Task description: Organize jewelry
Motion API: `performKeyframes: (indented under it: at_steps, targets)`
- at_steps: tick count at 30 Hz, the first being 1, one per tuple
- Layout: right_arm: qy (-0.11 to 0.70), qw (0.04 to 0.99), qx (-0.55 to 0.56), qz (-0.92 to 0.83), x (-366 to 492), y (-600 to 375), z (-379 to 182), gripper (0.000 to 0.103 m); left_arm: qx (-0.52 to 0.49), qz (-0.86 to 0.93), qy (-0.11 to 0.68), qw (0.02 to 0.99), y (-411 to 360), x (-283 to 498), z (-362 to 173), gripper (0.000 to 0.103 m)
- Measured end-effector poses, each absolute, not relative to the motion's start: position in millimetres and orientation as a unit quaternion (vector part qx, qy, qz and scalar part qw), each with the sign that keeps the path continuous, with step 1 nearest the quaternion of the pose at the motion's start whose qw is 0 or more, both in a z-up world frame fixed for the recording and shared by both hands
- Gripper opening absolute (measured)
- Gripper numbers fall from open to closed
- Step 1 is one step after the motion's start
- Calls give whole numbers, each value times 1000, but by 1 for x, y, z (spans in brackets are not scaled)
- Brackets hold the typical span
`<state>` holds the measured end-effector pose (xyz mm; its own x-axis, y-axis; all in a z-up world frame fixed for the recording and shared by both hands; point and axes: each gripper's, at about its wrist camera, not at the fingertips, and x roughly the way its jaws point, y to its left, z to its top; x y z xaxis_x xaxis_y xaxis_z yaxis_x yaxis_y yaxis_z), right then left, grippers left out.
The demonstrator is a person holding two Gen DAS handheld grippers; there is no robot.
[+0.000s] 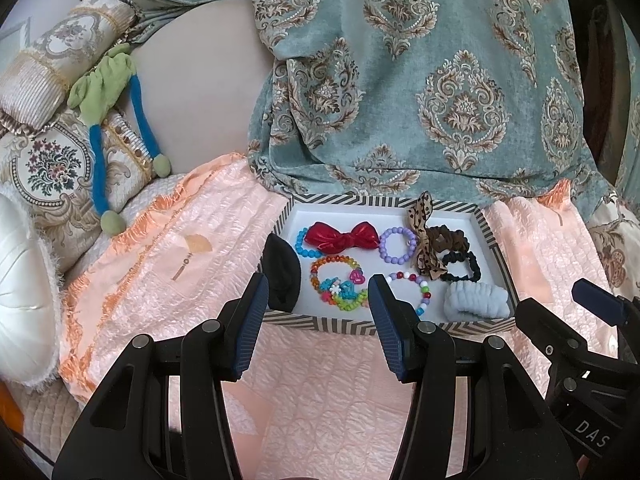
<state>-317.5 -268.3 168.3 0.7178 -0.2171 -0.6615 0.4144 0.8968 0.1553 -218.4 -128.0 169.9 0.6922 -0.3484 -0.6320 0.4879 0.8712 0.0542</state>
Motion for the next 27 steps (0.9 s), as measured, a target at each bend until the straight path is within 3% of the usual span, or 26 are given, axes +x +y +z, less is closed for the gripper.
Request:
performKeyframes:
  at_steps: [27]
  targets:
    - [345,909,154,-173,-313,-278,156,75,118,-236,322,909,-132,-212,158,52]
